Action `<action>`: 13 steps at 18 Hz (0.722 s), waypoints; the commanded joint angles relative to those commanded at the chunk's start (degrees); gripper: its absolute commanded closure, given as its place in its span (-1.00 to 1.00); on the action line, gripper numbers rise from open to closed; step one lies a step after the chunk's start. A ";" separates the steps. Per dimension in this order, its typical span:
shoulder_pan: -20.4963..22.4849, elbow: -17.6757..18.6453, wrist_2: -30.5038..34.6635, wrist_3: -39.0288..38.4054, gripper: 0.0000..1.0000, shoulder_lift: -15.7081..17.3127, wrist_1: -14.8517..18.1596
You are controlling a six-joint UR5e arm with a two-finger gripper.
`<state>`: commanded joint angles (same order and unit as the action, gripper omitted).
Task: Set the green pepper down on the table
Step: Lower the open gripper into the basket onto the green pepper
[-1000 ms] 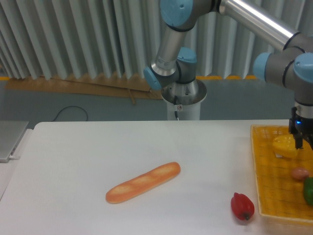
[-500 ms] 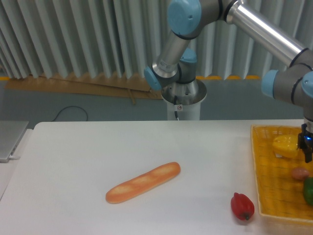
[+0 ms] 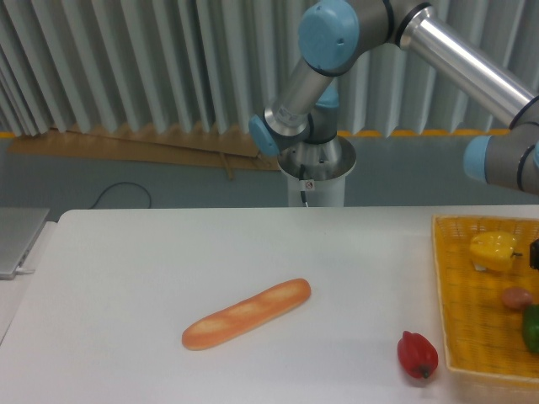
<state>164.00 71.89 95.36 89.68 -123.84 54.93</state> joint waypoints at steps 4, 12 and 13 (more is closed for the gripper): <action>0.36 0.88 0.00 -12.41 -1.00 0.00 0.00; -1.57 2.02 0.00 -24.82 -1.00 0.00 -0.09; -2.27 2.11 0.00 -24.82 -1.00 0.00 -0.17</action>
<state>161.73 74.00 95.36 64.86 -123.84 54.76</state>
